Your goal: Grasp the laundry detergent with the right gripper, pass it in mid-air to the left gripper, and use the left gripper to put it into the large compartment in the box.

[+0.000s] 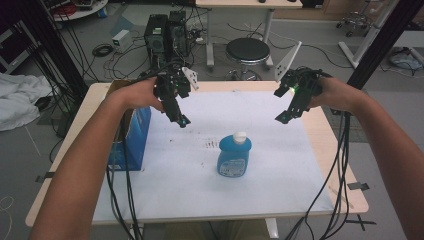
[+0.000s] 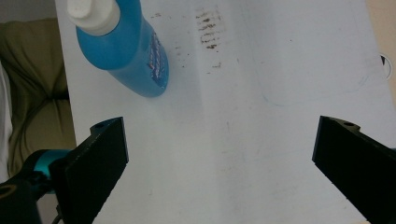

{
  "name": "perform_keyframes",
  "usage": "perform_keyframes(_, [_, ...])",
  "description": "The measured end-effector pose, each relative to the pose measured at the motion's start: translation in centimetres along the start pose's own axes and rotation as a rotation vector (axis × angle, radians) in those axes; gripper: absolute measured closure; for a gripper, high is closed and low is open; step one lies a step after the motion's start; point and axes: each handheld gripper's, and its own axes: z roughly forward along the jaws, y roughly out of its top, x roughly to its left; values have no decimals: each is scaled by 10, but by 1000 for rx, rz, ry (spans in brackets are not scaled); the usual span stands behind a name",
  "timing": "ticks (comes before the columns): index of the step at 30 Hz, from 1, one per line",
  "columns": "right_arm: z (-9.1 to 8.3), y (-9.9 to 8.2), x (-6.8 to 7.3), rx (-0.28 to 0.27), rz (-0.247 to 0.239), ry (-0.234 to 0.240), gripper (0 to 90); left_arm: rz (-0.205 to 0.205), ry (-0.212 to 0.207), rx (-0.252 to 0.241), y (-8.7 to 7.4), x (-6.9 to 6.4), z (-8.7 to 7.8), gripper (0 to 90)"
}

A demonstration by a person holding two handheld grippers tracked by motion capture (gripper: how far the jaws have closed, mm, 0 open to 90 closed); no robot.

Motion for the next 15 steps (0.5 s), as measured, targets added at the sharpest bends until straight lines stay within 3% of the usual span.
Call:
perform_keyframes(8, [11,-12,14,-66,-22,28,25,30,-16,-4,4,-3,3,16])
perform_keyframes(15, [22,-16,28,-117,-48,50,25,23,-38,8,3,-3,5,16])
